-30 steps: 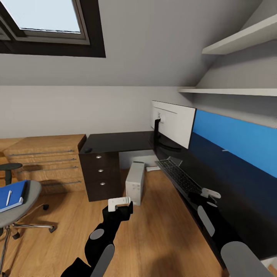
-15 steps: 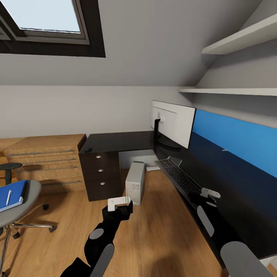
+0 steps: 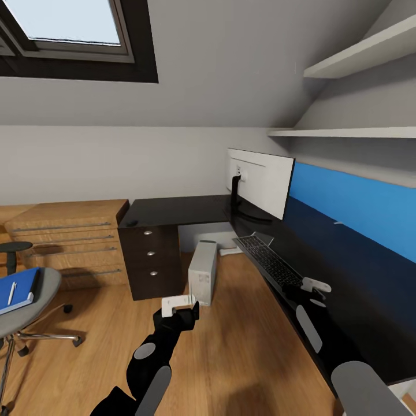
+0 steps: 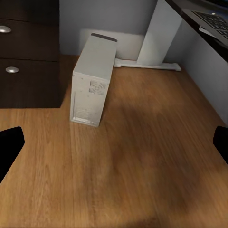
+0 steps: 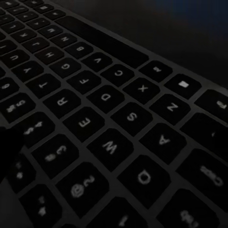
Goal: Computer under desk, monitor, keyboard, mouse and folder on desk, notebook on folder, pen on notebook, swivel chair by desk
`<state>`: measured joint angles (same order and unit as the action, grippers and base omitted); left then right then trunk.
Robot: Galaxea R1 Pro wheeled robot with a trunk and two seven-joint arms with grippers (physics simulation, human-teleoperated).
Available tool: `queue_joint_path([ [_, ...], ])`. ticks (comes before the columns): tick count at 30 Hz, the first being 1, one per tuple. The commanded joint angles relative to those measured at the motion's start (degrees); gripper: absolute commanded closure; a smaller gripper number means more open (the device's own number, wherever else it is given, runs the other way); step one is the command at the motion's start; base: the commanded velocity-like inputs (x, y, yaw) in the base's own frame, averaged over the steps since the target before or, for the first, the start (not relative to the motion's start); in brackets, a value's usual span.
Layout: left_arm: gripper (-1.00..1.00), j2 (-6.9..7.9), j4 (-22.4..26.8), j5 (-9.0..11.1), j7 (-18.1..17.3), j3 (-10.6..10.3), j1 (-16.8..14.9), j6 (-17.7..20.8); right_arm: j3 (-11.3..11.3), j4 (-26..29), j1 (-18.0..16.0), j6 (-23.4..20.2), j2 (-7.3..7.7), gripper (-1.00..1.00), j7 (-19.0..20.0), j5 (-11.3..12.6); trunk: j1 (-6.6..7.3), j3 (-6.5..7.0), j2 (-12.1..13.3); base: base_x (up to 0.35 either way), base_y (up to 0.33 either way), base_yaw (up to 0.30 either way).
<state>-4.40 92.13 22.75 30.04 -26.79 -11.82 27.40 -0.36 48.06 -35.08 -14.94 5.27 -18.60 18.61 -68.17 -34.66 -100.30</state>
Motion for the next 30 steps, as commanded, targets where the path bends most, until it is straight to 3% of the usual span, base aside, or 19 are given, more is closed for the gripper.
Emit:
queue_joint_path([
  [1,-1.00,0.04,0.07,0.55,0.54,-0.06,-0.06,0.11,-0.08,-4.20,0.01,-0.43,0.01,-1.00,-0.21,1.14,0.00,-0.07,-0.03,0.000,0.000,0.000],
  [19,-1.00,0.27,-0.08,0.46,0.54,-0.02,-0.05,0.03,-0.08,-4.20,0.01,-2.23,0.01,-1.00,-0.15,1.11,0.00,-0.07,-0.03,-0.005,-0.003,0.000],
  [30,-1.00,0.27,-0.11,0.45,0.54,-0.02,-0.05,0.02,-0.16,-4.20,0.01,-2.20,0.00,-1.00,-0.13,1.08,0.00,-0.07,-0.03,-0.177,-0.138,0.000],
])
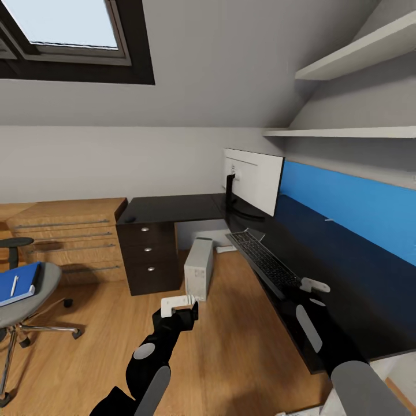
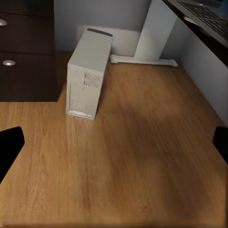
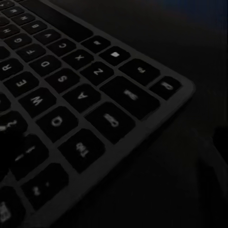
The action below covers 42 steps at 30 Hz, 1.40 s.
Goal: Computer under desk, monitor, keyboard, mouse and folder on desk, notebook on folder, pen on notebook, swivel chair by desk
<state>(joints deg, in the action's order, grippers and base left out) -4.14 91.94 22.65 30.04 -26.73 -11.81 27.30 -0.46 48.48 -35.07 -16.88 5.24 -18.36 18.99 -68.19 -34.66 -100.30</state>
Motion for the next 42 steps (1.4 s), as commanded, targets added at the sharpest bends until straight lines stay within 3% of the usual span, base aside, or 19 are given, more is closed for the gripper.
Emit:
queue_joint_path([
  [1,-1.00,0.01,0.08,0.56,0.54,-0.08,-0.09,0.12,-0.06,-4.63,0.01,-0.26,0.00,-1.00,-0.36,0.70,0.02,-0.07,-0.03,-0.120,-0.110,0.000],
  [20,-1.00,-0.08,-0.90,0.61,0.54,-0.16,-0.06,0.12,0.13,-4.00,0.01,0.25,0.03,-1.00,-0.20,0.78,0.02,-0.07,-0.03,-0.055,-0.051,0.000],
  [28,-1.00,-0.08,-1.38,0.51,0.63,-0.17,-0.05,-0.02,0.36,4.43,0.15,0.36,0.10,-1.00,-0.17,0.92,0.02,-0.07,-0.03,0.000,0.000,0.000],
  [42,-1.00,0.01,-1.29,0.12,1.13,0.09,-0.07,-0.22,0.29,5.75,0.18,0.33,0.13,-1.00,0.00,1.06,0.02,-0.07,-0.03,0.065,0.017,0.000],
])
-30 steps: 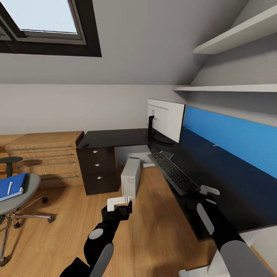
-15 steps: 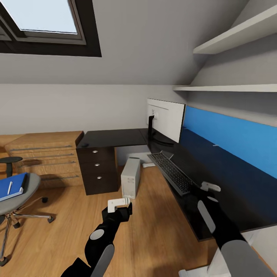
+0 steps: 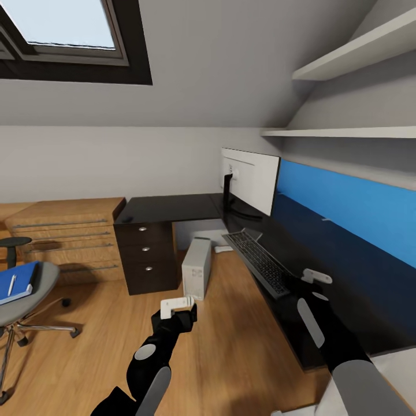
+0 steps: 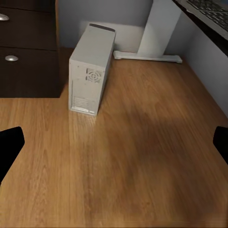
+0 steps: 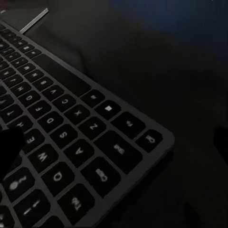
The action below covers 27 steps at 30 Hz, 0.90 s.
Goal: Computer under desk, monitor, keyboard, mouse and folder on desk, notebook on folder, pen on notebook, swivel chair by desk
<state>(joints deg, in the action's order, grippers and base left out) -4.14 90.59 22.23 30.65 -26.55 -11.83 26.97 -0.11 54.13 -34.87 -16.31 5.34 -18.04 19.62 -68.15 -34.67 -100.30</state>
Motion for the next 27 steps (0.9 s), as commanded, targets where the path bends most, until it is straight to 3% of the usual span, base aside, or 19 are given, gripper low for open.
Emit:
queue_joint_path([
  [1,-1.00,0.01,0.08,0.54,0.53,-0.08,-0.05,0.11,-0.06,0.10,-0.03,-0.25,0.04,-1.00,-0.32,0.44,-0.02,-0.06,-0.03,0.245,0.074,0.000],
  [27,-1.00,0.01,0.11,0.54,0.55,-0.03,-0.04,0.10,0.00,5.98,0.76,-0.81,0.00,-1.00,-0.33,0.72,-0.02,-0.06,-0.03,0.020,0.006,0.000],
])
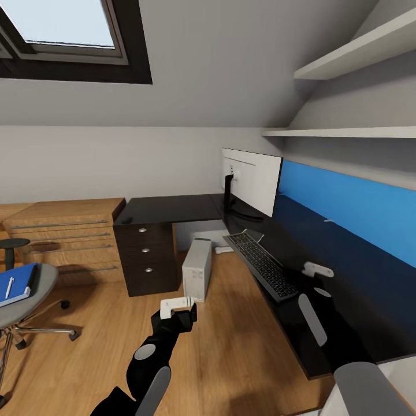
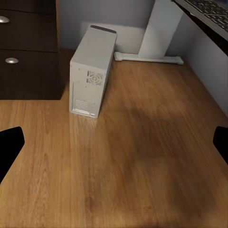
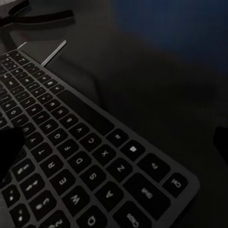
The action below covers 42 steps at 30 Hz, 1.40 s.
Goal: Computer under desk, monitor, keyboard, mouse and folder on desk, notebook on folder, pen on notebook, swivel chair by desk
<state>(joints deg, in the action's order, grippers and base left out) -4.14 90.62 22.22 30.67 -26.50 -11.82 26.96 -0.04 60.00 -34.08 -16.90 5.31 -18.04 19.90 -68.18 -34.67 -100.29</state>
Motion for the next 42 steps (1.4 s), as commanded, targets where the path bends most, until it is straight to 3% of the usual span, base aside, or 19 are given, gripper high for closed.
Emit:
queue_joint_path([
  [1,-1.00,0.01,0.08,0.54,0.53,-0.06,-0.05,0.11,-0.11,1.06,-0.03,-0.98,-0.04,-1.00,-0.33,0.49,0.00,-0.06,-0.03,0.000,0.000,0.000],
  [9,-1.00,0.01,0.08,0.54,0.53,-0.06,-0.06,0.11,-0.06,1.86,0.16,-2.82,-0.03,-1.00,-0.33,0.50,0.00,-0.06,-0.03,0.028,0.024,0.000],
  [32,-1.00,0.01,0.01,0.56,0.53,-0.02,-0.07,0.11,0.27,2.58,0.24,-2.45,0.19,-1.00,-0.41,0.27,0.00,-0.06,-0.03,0.240,0.209,0.000],
  [42,-1.00,0.01,-0.08,0.62,0.53,-0.03,-0.05,0.14,0.83,2.37,0.24,-2.31,0.36,-1.00,-0.45,0.22,0.00,-0.06,-0.03,0.172,0.064,0.000],
])
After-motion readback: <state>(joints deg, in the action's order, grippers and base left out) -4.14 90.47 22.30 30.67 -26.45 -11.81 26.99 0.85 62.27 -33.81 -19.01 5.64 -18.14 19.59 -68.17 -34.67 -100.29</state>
